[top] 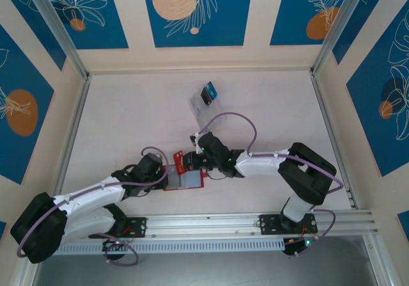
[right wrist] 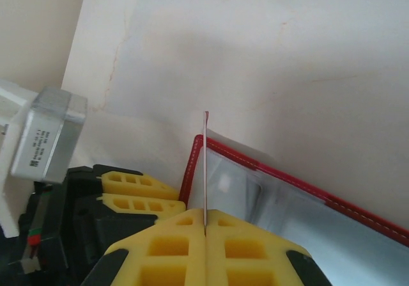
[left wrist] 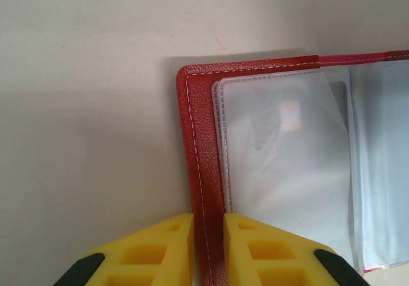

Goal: Put the credit cards into the card holder
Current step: Insert the credit card into the card slot.

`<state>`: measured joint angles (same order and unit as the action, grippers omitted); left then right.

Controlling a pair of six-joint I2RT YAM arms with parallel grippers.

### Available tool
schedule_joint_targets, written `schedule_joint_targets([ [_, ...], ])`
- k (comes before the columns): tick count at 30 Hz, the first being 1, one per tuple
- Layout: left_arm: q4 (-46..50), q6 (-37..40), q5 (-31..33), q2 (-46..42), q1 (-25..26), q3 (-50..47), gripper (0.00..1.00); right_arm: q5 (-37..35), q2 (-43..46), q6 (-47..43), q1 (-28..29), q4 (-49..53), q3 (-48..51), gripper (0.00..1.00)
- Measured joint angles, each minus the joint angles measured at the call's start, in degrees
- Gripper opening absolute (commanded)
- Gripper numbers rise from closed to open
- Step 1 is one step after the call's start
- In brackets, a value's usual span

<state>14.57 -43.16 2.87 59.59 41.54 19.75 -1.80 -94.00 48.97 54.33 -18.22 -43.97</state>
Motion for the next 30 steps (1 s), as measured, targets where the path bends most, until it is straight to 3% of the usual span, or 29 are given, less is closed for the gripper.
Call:
schedule_joint_targets([
  [30, 1.31, 0.0, 0.0, -0.31, 0.02, 0.0, 0.17, -3.37, -3.5, 5.07, 0.85, -5.25, 3.23, 0.0],
])
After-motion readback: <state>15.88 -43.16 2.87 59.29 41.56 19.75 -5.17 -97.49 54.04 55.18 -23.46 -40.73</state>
